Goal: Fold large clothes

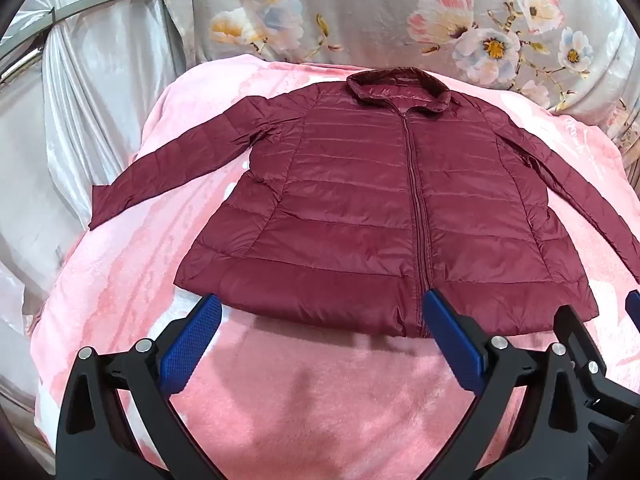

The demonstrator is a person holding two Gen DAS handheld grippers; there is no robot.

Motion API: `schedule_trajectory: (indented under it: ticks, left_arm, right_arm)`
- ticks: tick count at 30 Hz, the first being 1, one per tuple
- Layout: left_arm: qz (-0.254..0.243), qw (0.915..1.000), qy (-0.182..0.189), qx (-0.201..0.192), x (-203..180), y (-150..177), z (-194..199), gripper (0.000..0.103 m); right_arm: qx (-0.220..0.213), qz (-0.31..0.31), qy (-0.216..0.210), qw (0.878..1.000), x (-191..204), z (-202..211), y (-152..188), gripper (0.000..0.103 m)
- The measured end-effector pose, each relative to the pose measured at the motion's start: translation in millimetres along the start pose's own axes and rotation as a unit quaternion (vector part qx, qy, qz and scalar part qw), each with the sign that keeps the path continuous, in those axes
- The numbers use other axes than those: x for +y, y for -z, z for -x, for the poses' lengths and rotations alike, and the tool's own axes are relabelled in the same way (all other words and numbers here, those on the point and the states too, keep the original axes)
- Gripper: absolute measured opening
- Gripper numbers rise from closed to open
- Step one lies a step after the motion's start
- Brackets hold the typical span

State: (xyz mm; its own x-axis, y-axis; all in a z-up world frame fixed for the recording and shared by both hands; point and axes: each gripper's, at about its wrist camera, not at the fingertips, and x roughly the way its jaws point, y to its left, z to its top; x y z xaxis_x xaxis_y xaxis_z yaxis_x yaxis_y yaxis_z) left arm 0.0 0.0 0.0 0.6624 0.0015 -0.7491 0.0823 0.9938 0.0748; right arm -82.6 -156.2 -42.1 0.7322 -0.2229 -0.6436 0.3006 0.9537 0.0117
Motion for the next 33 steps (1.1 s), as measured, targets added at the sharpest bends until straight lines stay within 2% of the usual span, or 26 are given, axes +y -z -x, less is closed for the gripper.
schedule_trajectory:
  ticks: [33]
  left_arm:
    - [-0.005, 0.9999, -0.006, -0.008, -0.3, 1.3, 1.7, 0.098]
  right_arm:
    - [-0.003, 0.007, 0.005, 1.0, 2.3, 4.0, 3.3, 0.098]
